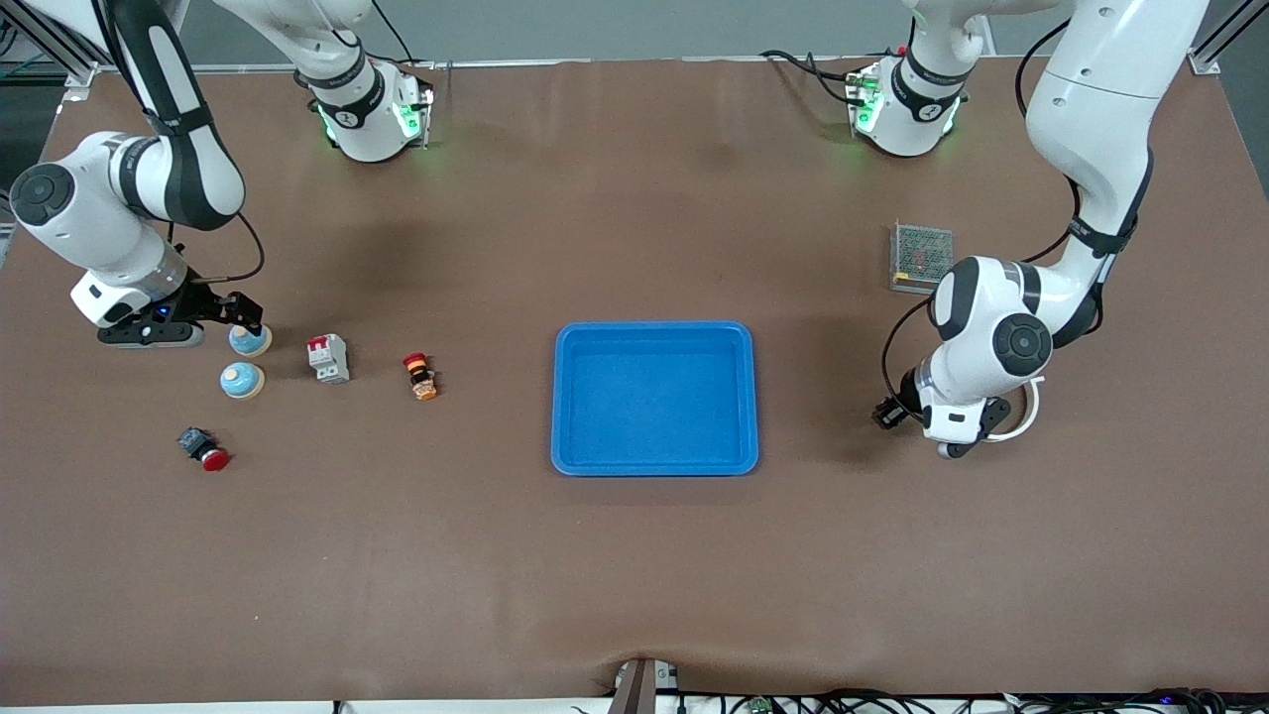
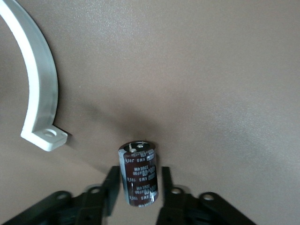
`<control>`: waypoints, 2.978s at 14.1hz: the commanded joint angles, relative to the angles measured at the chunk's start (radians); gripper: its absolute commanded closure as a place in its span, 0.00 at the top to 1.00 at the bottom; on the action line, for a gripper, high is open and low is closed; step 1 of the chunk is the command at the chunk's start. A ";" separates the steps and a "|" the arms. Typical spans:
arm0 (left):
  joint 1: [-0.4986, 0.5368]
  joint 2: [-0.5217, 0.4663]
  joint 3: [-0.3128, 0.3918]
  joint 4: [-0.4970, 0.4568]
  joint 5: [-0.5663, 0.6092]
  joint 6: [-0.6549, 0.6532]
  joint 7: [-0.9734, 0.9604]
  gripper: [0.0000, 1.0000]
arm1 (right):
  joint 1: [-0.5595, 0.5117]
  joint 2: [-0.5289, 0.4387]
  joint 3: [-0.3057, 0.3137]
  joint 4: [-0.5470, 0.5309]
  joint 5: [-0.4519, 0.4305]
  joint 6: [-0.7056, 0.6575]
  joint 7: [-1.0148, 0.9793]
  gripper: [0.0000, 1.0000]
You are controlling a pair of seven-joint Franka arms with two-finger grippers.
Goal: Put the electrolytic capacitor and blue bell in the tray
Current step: 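Grasp the capacitor with the left gripper while the right gripper grasps the bell, then carry the capacitor into the tray and open the left gripper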
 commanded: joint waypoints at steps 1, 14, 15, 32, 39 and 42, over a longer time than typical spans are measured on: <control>0.000 -0.010 0.000 -0.007 0.022 0.008 -0.025 0.04 | -0.071 0.079 0.013 -0.005 -0.014 0.106 -0.076 1.00; -0.329 -0.017 -0.003 0.197 0.024 -0.138 -0.506 0.00 | -0.114 0.207 0.016 -0.008 -0.005 0.137 -0.076 1.00; -0.351 -0.001 -0.003 0.215 0.024 -0.138 -0.538 0.00 | -0.114 0.211 0.016 -0.006 -0.004 0.137 -0.075 1.00; -0.491 0.074 0.000 0.330 0.137 -0.194 -0.832 1.00 | -0.107 0.236 0.019 0.011 0.001 0.137 -0.067 0.00; -0.360 -0.047 -0.006 0.329 0.132 -0.394 -0.620 1.00 | -0.096 0.219 0.025 0.021 0.001 0.121 -0.075 0.00; -0.310 -0.078 -0.008 0.322 0.132 -0.462 -0.519 1.00 | -0.098 0.193 0.047 0.056 -0.001 0.045 -0.075 0.00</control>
